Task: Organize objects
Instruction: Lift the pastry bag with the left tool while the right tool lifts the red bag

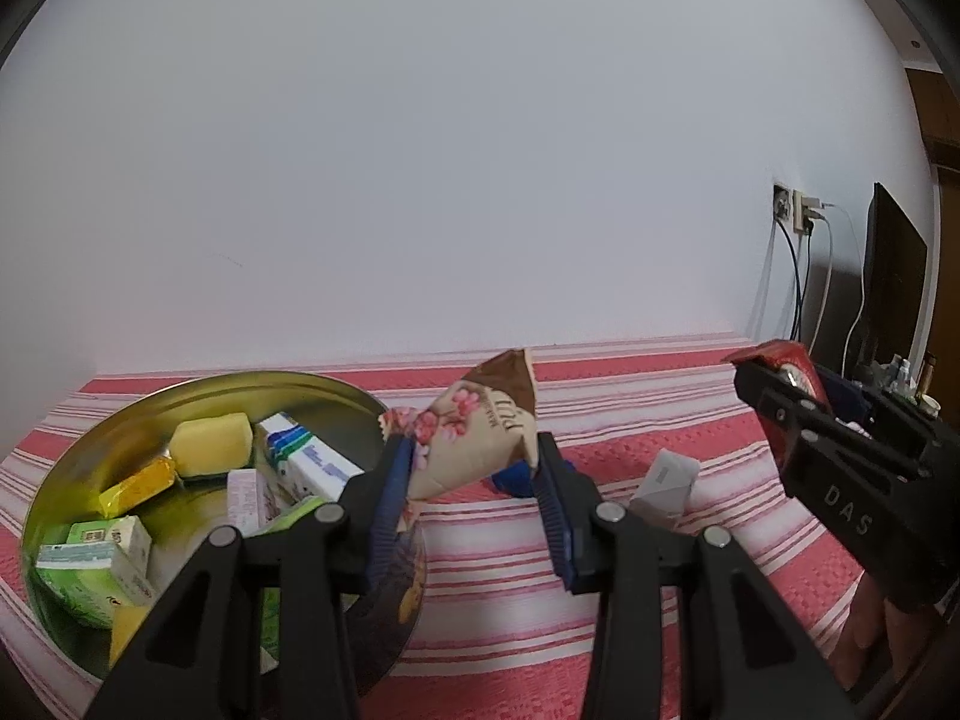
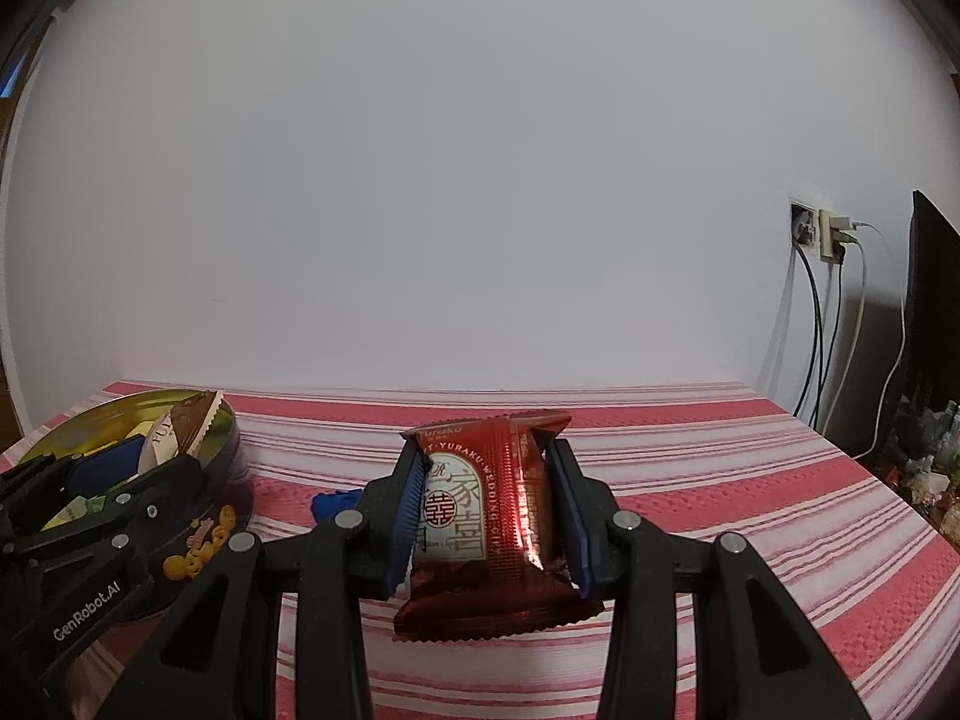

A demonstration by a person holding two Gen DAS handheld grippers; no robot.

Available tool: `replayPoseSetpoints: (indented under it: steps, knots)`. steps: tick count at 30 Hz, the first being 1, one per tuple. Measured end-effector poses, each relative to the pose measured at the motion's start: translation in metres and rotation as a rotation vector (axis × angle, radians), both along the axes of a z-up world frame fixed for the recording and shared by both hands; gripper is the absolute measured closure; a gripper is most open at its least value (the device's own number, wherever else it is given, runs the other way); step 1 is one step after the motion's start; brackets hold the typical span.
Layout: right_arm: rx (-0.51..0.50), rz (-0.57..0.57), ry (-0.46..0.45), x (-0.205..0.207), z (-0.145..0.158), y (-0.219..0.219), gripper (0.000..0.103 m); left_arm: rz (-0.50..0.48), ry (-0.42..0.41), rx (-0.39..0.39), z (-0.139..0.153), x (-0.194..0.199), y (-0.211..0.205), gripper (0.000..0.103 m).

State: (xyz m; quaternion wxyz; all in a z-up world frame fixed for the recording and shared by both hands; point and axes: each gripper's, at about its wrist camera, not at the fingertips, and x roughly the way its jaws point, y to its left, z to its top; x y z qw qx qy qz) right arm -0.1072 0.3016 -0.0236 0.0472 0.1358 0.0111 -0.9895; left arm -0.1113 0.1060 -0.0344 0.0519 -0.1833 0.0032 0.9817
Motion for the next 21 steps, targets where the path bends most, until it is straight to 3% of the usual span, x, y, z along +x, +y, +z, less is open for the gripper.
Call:
replayPoseSetpoints:
  steps: [21]
  knots:
    - [-0.005,0.055,0.007,0.004,-0.002,-0.003,0.060,0.010,0.042,0.014,0.005,0.014,-0.010,0.062]
